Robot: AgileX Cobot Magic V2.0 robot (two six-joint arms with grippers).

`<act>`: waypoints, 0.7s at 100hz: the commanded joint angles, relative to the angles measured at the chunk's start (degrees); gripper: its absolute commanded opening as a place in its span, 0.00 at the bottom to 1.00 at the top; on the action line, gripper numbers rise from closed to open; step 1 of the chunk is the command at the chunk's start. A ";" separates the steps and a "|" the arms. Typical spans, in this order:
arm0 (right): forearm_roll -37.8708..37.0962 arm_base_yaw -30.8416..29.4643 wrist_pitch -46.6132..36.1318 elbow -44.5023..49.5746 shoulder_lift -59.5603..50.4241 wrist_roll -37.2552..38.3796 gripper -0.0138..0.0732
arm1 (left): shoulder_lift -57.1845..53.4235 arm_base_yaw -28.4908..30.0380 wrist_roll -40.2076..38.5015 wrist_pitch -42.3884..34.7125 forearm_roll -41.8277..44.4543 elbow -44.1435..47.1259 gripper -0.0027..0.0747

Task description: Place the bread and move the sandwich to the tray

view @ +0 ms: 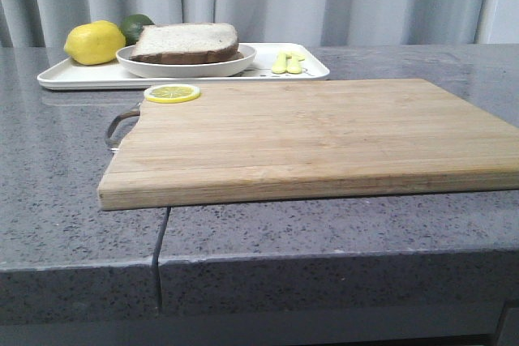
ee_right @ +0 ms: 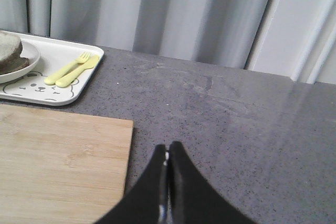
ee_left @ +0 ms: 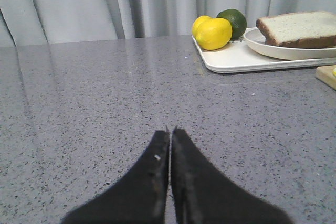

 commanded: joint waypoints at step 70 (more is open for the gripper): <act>-68.98 -21.07 28.39 8.32 -9.10 65.55 0.08 | -1.73 0.09 -0.72 -4.31 -0.35 1.02 0.01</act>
